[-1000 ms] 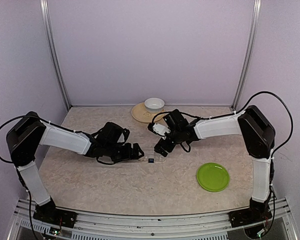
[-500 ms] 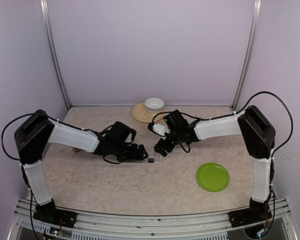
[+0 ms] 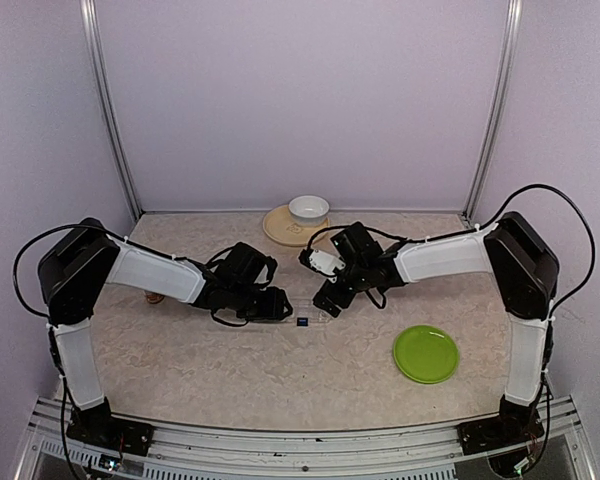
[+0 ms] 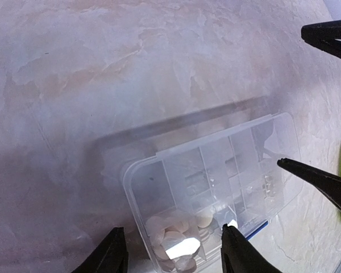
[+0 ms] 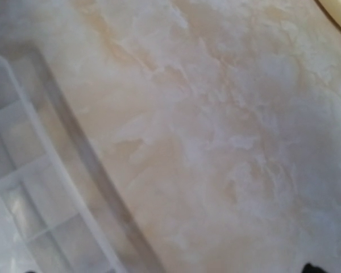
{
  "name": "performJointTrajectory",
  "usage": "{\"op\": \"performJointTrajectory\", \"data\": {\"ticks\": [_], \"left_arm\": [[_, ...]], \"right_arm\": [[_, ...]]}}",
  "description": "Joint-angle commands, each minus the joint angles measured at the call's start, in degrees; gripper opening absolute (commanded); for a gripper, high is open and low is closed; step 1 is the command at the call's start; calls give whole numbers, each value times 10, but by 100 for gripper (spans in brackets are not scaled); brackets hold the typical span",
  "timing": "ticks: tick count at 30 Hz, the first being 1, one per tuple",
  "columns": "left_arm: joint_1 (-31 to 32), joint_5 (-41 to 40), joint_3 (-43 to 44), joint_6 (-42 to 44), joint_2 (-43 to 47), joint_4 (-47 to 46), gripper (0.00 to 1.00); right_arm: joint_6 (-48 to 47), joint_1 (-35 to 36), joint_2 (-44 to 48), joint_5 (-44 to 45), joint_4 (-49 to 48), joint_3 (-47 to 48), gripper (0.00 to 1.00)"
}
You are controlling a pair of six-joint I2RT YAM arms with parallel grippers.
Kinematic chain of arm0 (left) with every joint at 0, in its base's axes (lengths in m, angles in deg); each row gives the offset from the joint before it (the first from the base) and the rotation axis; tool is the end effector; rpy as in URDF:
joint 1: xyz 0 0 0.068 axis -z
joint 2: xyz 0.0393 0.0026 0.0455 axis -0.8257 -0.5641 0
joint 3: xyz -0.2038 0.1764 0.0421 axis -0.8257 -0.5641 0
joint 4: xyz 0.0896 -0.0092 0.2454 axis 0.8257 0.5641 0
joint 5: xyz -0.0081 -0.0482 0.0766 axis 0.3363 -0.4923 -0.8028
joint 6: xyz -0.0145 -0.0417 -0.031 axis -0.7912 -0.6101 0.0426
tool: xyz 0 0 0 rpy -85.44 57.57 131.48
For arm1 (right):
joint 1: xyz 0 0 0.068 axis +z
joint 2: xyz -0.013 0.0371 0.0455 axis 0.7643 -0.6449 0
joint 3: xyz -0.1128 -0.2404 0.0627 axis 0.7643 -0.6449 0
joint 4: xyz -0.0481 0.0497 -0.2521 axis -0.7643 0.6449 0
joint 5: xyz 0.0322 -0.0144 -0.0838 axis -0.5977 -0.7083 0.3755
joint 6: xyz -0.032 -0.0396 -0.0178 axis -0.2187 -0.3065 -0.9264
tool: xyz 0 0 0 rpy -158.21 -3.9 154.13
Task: Sort the pills into containers
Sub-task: Close the lid of the pill container.
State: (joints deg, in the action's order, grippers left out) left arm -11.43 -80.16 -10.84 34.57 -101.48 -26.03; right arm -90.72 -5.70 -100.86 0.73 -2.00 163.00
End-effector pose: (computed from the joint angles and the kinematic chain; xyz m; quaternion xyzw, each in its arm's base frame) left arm 0.2762 -0.2737 0.1301 0.0983 0.9326 -0.2542 0.2366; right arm 0.3093 0.2980 0.1606 -0.4567 0.8137 0.0695 0.3527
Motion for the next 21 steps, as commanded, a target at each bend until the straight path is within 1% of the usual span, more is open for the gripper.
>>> {"op": "performJointTrajectory", "data": {"ticks": [1,7,12,14,21], "left_arm": [[0,14,-20,4,-47,71,55],[1,19,-30,5,-53,65,54],[1,24,-33,6,-58,61,53],[0,25,-34,5,-57,60,51],[-2,29,-45,5,-50,52,50]], "right_arm": [[-14,5,26,-11,24,-13,100],[-24,8,61,-73,13,-39,100],[-48,21,76,-79,-15,-68,100],[-58,27,75,-76,-22,-71,100],[-86,34,43,-77,1,-30,100]]}}
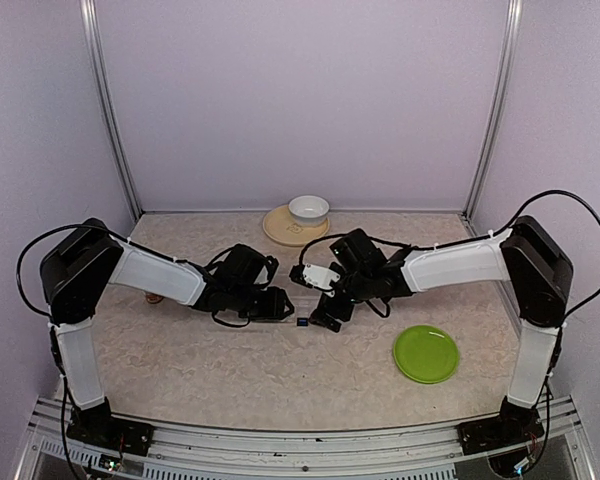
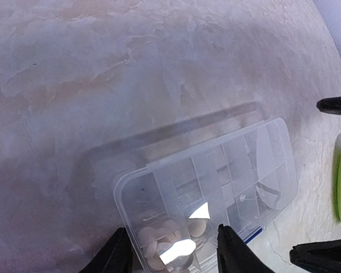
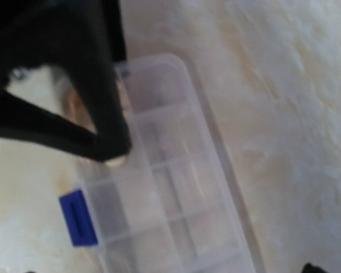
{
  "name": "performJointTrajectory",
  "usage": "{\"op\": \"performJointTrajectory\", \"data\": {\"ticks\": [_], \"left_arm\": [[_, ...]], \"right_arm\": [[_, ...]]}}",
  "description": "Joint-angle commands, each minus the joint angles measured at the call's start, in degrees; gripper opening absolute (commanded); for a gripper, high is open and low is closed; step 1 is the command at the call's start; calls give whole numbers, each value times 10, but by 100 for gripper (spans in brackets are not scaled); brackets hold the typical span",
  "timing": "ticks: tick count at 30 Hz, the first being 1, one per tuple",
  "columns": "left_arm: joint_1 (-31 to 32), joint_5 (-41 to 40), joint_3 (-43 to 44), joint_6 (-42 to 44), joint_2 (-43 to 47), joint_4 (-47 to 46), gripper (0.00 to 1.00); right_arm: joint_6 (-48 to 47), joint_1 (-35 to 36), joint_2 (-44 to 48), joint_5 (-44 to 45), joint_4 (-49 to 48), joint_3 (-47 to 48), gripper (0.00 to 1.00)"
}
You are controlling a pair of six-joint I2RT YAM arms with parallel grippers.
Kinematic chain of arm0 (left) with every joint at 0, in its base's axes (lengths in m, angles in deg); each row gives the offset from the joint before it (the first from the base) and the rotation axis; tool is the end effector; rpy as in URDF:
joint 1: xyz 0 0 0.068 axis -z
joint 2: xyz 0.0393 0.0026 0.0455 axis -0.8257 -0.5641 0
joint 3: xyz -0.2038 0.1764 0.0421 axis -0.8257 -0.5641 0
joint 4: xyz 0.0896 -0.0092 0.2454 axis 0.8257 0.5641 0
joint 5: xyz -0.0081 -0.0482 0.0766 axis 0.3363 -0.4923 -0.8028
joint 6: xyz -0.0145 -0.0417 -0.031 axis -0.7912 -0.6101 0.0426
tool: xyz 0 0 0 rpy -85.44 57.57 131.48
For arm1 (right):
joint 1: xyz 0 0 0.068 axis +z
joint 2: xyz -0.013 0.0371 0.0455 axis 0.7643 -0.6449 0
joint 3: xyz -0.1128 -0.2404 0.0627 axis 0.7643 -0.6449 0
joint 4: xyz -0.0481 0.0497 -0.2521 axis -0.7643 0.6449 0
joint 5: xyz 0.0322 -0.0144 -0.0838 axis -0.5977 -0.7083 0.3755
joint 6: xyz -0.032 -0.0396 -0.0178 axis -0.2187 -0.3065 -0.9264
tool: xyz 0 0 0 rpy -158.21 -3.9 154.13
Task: Sort the pills into containers
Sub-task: Close the lid of the pill container.
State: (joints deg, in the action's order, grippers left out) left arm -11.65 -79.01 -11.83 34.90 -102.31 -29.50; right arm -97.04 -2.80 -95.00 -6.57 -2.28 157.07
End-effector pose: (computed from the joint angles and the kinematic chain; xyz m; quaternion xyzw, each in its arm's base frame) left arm 0.2775 -0.2739 0.1244 0.1029 0.9266 -0.2685 0.2424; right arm 0.2735 0.2980 0.1706 -0.5389 0.7604 0.1172 0.3431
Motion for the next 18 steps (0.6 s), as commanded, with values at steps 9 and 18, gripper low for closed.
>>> {"op": "performJointTrajectory", "data": {"ticks": [9,18], "left_arm": [[-1,24,-37,0,-43,80,49],[-2,27,-36,4,-44,80,49]], "right_arm": [[-51,6,-66,-10,54,85,100],[-60,6,-101,9,78,111,100]]}}
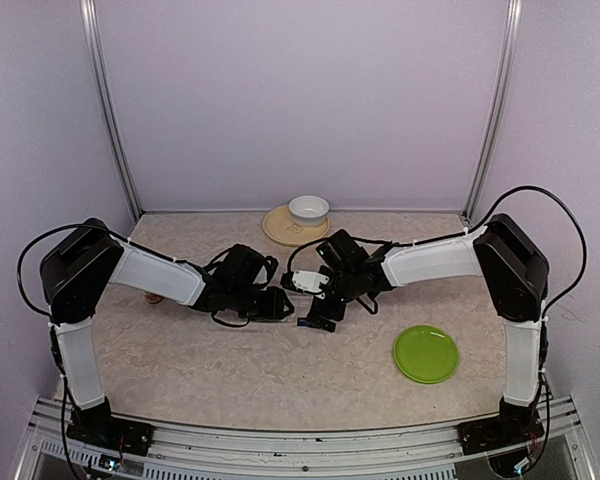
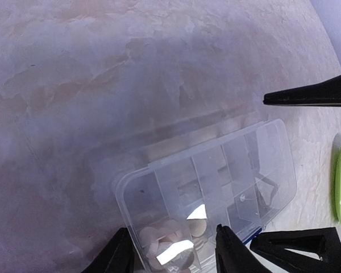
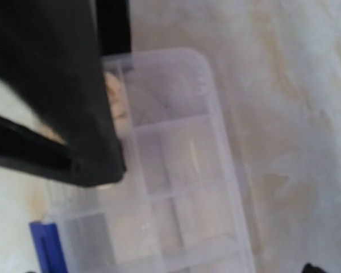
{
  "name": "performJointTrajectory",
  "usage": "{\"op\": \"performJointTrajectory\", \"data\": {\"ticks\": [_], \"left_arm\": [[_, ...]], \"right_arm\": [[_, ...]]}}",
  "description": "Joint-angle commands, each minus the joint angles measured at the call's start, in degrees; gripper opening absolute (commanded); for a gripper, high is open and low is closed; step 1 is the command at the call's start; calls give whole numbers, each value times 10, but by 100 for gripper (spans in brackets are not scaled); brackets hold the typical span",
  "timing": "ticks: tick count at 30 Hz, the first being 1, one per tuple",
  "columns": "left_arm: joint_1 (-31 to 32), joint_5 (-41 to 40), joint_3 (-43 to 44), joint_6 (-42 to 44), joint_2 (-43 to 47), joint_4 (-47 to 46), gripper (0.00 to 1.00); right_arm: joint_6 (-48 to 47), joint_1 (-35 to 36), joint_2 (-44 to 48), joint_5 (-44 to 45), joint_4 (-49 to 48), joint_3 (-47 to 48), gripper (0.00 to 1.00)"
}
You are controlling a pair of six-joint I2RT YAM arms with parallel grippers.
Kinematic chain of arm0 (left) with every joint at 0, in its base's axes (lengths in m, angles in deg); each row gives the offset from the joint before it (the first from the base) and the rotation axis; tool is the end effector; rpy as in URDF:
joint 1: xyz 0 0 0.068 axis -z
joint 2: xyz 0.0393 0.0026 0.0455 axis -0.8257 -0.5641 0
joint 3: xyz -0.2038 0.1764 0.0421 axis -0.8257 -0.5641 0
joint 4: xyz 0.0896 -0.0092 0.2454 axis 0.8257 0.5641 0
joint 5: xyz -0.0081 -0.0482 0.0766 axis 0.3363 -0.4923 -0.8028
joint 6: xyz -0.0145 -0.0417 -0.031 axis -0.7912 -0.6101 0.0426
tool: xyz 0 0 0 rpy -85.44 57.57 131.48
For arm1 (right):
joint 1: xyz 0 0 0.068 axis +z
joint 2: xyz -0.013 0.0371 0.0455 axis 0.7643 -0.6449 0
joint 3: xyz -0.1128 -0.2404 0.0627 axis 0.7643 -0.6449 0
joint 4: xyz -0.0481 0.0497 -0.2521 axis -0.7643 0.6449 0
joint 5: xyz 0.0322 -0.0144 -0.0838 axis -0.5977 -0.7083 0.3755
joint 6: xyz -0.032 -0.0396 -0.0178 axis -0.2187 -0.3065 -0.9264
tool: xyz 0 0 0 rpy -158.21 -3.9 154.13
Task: Sort the pills into containers
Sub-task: Close the lid of the pill container.
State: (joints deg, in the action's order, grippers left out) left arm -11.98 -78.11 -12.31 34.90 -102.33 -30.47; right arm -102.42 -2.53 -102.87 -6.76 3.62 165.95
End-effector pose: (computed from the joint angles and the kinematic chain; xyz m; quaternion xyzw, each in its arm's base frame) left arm 0.2783 -0.2723 0.1233 0.1032 0.9247 -0.2757 0.2415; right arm 0.2911 0.3201 0.1547 -0.5835 0.7451 0.0969 0.3081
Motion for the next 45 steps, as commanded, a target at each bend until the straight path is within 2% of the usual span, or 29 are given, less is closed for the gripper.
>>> {"op": "performJointTrajectory", "data": {"ticks": [1,10,27,36,43,45], "left_arm": [[0,18,-32,4,-43,88,48],[1,21,-34,6,-45,86,45],[-3,19,-39,15,-41,90,45],[-11,11,-34,20,-25,95,48],[-14,7,-29,22,-20,99,50],[-15,6,-30,21,-18,99,53]], "right_arm": [[-7,3,-26,16,19,25,100],[-22,3,-61,49,38,69,100],[-131,-2,-116,-19,154,174,100],[-132,-1,-16,-130,142,120,100],[-106,-2,48,-144,109,77,100],[-102,-1,57,-145,102,67,100]]}}
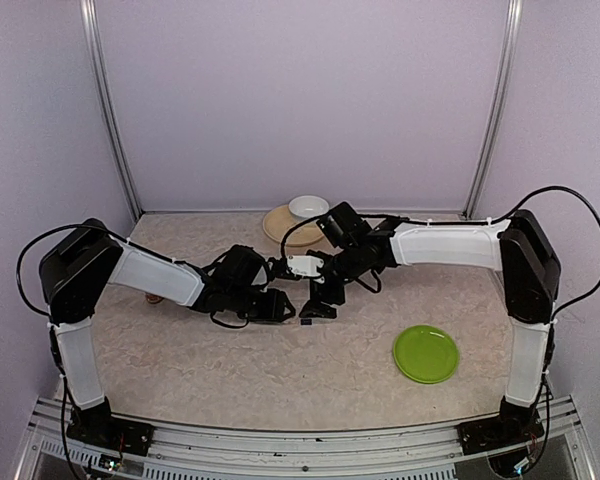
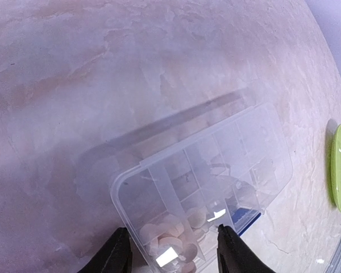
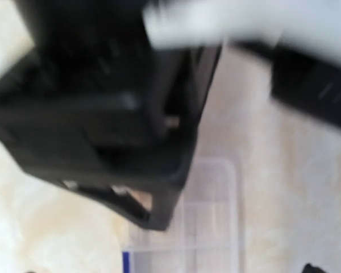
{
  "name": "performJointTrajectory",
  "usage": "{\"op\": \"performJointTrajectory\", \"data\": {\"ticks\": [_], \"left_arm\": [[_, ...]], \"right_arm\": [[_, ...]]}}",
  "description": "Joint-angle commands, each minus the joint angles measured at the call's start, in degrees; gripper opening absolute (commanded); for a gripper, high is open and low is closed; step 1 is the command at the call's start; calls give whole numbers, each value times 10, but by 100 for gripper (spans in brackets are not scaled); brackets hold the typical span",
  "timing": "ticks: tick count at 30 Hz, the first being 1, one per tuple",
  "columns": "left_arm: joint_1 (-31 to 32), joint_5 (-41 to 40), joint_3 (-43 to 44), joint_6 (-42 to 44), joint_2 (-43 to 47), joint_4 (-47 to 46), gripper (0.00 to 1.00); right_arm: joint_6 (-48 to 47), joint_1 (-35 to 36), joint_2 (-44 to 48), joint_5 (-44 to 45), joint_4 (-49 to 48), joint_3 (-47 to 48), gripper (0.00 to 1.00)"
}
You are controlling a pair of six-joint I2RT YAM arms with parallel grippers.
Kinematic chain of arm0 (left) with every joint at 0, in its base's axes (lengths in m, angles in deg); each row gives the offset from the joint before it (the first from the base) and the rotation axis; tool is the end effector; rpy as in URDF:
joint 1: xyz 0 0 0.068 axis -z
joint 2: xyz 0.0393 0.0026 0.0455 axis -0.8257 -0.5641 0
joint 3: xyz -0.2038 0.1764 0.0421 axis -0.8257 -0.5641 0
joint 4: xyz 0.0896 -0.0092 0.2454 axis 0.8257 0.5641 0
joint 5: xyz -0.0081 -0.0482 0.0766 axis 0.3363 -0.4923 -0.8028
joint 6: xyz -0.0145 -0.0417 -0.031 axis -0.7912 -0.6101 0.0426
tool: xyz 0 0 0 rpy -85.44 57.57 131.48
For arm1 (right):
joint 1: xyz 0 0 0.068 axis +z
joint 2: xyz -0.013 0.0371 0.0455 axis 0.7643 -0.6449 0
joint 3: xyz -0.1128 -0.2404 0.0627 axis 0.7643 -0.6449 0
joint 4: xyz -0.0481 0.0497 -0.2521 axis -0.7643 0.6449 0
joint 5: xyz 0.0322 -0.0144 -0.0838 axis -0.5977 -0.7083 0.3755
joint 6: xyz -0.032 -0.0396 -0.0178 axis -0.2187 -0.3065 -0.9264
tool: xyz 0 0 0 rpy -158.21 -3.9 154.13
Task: Sort the pills into containers
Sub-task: Close the lid of the pill container, then reset both arms
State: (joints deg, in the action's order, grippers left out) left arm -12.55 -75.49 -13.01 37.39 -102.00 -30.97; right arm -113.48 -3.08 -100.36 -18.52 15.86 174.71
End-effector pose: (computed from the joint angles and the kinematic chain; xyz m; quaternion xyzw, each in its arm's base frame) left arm 0.2781 -0.2690 0.1229 0.1267 0.9199 -0.2863 0.2362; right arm 0.2916 0.3251 0.2063 -0.6681 0.6624 0.1613 0.2980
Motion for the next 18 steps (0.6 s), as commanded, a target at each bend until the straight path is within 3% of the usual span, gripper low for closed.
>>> {"op": "performJointTrajectory", "data": {"ticks": [1,13,18], "left_arm": [[-10,-21,-24,-3,-19,104,54],[-18,-47,-11,3,17,123,69],[-21,-68,-16,10,53,130,81]], "right_arm": [[13,4,35,-25,-23,-26,100],[57,4,86,20,-63,-96,100],[109,3,137,45,-105,-148,100]]}}
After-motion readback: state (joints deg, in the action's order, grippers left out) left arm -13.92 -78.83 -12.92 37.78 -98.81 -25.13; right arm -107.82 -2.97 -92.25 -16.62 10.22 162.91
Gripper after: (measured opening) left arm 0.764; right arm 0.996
